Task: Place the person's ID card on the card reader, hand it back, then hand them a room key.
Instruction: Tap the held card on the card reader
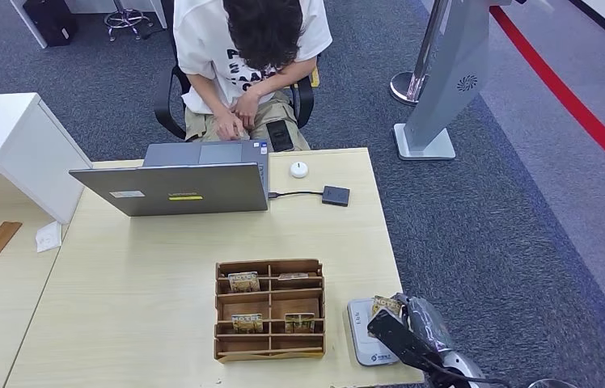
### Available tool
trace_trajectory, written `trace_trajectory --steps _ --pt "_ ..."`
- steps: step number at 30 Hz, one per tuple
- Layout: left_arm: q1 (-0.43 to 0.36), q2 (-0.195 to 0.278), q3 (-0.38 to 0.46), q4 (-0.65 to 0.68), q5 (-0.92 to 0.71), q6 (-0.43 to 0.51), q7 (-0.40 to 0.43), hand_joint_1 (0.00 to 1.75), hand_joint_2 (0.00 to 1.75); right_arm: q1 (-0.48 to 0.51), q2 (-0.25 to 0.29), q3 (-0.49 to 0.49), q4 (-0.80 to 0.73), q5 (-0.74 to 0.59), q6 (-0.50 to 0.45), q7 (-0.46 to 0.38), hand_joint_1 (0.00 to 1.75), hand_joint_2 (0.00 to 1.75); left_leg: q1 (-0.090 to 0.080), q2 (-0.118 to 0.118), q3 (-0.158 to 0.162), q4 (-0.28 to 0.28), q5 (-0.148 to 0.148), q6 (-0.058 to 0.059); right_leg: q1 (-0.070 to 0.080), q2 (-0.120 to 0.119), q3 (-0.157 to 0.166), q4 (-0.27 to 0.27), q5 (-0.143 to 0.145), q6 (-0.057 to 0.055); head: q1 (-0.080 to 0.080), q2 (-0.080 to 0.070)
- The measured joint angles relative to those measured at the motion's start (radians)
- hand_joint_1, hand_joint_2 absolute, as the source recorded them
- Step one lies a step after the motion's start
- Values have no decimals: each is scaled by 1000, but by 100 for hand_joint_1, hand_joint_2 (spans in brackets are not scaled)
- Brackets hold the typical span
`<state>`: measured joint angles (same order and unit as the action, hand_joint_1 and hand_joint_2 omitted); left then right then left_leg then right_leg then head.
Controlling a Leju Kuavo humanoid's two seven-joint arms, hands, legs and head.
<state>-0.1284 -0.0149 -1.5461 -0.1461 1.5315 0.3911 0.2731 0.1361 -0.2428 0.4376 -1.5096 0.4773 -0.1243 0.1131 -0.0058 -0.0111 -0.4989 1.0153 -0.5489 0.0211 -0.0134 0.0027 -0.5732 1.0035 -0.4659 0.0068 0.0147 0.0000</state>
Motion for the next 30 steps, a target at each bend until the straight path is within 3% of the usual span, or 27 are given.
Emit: trace_trajectory --steps 30 --pt "0 0 0 0 -5 5 -2 0 0 -8 -36 31 0 -8 1 0 175 175 0 0 2 0 0 0 0 0 2 0 0 0 0 0"
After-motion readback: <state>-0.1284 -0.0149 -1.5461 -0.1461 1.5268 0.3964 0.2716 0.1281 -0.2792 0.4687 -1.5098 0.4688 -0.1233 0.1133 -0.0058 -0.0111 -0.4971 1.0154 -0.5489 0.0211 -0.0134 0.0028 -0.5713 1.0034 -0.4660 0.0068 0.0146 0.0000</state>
